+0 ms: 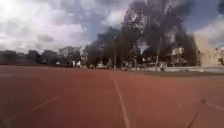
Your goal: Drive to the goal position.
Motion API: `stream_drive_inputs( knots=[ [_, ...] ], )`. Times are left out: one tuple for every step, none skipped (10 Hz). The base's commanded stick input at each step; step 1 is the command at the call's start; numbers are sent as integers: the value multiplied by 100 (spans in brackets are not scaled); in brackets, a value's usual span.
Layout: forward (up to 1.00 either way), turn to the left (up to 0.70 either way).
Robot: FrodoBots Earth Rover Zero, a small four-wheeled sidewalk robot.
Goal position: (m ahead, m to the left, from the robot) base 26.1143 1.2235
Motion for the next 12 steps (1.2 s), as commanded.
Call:
stream_drive_inputs(
  knots=[
    [70, 0],
    [70, 0],
    [70, 0],
    [70, 0],
    [70, 0],
    [70, 0],
    [70, 0],
    [70, 0],
    [70, 0],
    [70, 0],
    [70, 0],
    [70, 0]
  ],
)
